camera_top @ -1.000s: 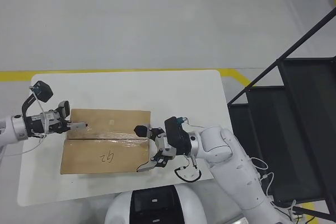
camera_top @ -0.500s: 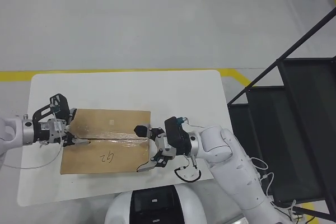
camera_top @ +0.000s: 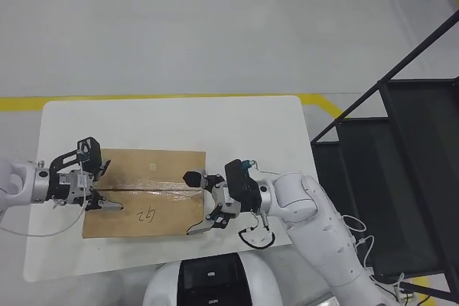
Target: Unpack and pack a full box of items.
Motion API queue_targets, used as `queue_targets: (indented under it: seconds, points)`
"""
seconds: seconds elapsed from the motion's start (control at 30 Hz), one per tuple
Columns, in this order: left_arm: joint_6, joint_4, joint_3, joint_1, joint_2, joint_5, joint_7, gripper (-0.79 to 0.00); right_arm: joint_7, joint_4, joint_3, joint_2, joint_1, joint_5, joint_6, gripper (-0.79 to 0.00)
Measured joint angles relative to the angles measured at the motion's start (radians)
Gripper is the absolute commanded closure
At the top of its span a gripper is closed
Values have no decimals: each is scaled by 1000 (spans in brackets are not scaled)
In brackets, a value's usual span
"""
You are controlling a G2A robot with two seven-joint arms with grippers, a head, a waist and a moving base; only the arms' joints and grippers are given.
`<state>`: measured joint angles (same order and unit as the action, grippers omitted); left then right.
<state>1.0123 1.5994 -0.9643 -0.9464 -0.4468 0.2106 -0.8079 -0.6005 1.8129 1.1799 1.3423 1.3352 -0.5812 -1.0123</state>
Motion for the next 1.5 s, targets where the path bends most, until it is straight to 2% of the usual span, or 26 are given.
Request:
queue_targets:
  seconds: [0.13,0.27,0.33,0.47,0.8,0.87,0.9,0.97,1.03,1.13,1.33,1.5]
  points:
    - [0,-38,-5,15,26,-117,0,-785,0,0,0,0,0,0,0,-785]
    - [0,-159,2,7,31,-292,0,-785,0,0,0,0,0,0,0,-785]
    - [-6,-211,22,9,28,-364,-6,-785,0,0,0,0,0,0,0,-785]
    - [-86,-268,78,46,19,-476,-87,-785,0,0,0,0,0,0,0,-785]
    - [-252,-349,162,138,-23,-592,-253,-785,0,0,0,0,0,0,0,-785]
    - [-272,-358,178,154,-32,-607,-273,-610,0,0,0,0,0,0,0,-785]
    - [-279,-363,184,160,-36,-612,-280,-480,0,0,0,0,0,0,0,-785]
    - [-291,-376,194,173,-42,-617,-291,-292,0,0,0,0,0,0,0,-785]
    - [-298,-387,202,182,-46,-620,-298,-200,0,0,0,0,0,0,0,-785]
    - [-304,-397,212,190,-50,-622,-304,-15,0,0,0,0,0,0,0,-785]
    - [-303,-400,219,191,-43,-618,-303,0,0,0,0,0,0,0,0,-785]
    - [-302,-387,213,176,-25,-625,-302,-15,0,0,0,0,0,0,0,-785]
